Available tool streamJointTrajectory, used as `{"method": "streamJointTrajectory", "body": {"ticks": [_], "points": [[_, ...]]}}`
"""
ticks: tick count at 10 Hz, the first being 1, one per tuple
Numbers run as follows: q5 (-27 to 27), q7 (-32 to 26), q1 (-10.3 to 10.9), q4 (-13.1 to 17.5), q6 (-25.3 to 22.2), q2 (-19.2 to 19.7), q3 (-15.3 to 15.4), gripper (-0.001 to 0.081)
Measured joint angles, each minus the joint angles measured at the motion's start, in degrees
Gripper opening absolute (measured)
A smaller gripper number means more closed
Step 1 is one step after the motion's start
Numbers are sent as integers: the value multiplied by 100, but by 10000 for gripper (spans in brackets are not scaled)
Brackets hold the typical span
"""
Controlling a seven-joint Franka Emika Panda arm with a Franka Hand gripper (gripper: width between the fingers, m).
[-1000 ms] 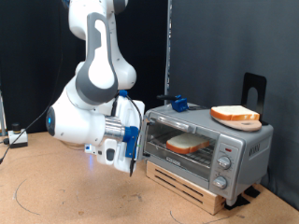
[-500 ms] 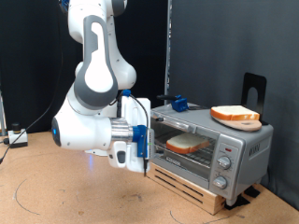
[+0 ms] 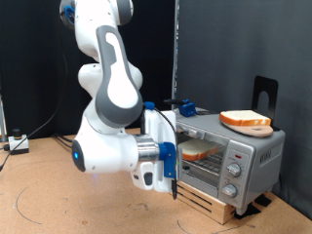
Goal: Make a piece of toast with the oven
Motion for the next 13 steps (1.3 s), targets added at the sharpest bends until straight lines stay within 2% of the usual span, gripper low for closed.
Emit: {"method": "streamJointTrajectory", "body": {"ticks": [2,3,5,6,8,11,13], "points": [[-251,152,307,265,645,260,0,809],[-341,154,416,392,822,362,-25,809],[-301,253,391,355,733,369,-27,809],[-300,483,390,342,731,407,-42,809],[-405,658,403,408,730,605,-47,809],[-869,586,508,716,655,1054,-38,809],[-954,433,571,959,672,1338,-19,809]]}}
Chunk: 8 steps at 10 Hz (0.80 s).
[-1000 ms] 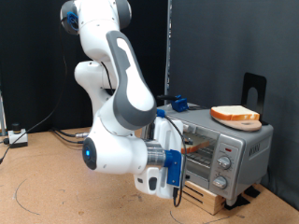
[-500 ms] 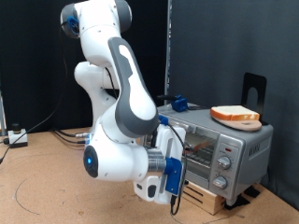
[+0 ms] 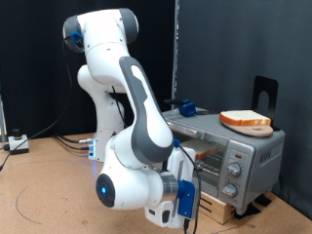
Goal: Make a piece of toast with the oven
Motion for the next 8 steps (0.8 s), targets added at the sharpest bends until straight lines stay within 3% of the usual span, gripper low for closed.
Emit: {"method": "streamJointTrajectory", "body": {"ticks": [4,8], "points": [[178,50,52,404,-40,435,184,809],[181,56,296,475,-2,571,326,809]]}}
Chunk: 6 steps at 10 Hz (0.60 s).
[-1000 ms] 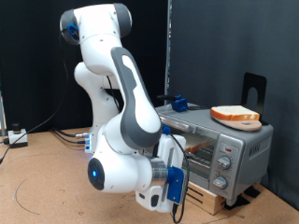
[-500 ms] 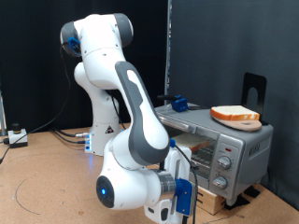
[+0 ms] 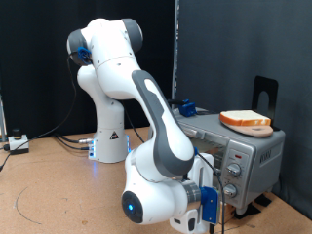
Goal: Make a piece of toast with the oven
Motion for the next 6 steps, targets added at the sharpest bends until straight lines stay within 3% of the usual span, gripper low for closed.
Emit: {"method": "streamJointTrajectory", "body": {"ticks": [6], "points": [[122,4,189,2,264,97,77,797]]}}
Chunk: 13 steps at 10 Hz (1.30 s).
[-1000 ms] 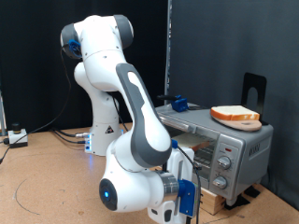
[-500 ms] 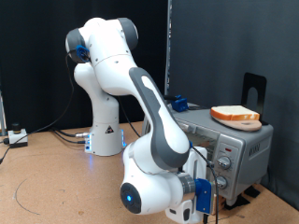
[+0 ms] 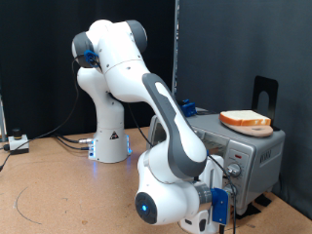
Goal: Make a piece of toast with the oven
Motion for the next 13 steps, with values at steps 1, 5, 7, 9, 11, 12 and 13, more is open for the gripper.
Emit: {"method": "streamJointTrajectory", "body": {"ticks": [1,5,7,9,11,12,13], "points": [[5,0,11,0,0,0,4,628],[7,-1,13,-2,60,30,14,287],[9,-150,7,5,52,45,17,95],[102,-1132,-15,-207,349,-118,61,95],[545,-2474,-99,-748,964,-479,154,96],[739,-2917,-138,-934,1155,-592,191,96],[829,-3056,-146,-1012,1233,-644,199,96]]}}
